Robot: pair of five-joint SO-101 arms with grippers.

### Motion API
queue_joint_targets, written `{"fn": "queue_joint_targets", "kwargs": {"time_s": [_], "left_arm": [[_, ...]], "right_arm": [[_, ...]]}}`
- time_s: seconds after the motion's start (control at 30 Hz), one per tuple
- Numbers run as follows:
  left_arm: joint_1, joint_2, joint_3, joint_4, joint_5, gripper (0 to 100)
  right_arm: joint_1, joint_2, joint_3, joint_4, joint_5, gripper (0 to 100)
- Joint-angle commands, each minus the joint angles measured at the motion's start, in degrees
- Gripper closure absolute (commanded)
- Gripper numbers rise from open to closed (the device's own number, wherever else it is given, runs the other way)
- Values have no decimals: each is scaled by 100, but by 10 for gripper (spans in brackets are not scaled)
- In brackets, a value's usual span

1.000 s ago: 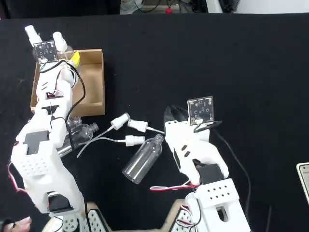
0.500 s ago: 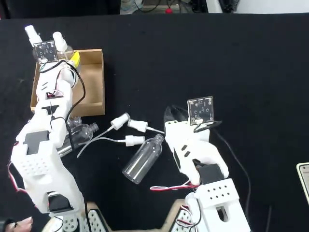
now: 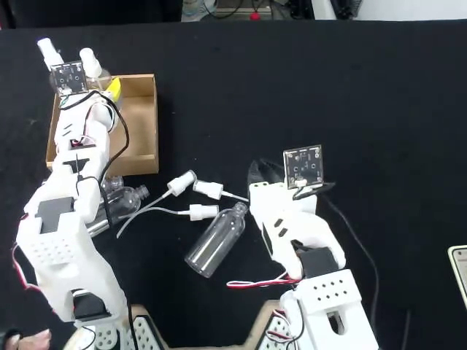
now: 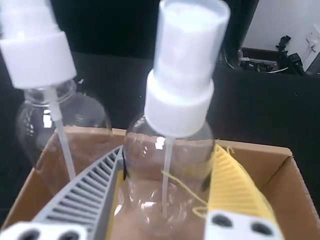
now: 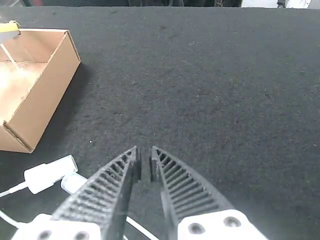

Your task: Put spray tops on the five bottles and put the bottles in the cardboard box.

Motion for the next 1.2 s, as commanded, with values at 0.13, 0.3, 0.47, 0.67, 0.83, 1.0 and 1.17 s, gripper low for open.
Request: {"fn": "queue_joint_targets", "kwargs": {"time_s": [0.13,0.3,0.47,0.67,0.83,1.0,1.17], "left_arm": [[31,9,-233,53,18,655],[4,-26,-224,53,18,678],[-4,-44,-145,53,18,675],[-4,-53,-57,53,18,674],[4,-53,-75,53,18,673],[4,-53,-92,53,18,673],[-4,-53,-84,53,18,673]], "right_arm": [[62,4,-48,-185,44,956],[62,4,-48,-185,44,956],[62,4,-48,-185,44,956],[62,4,-48,-185,44,956],[62,4,-48,-185,44,956],[62,4,-48,-185,44,956],[62,4,-48,-185,44,956]]}}
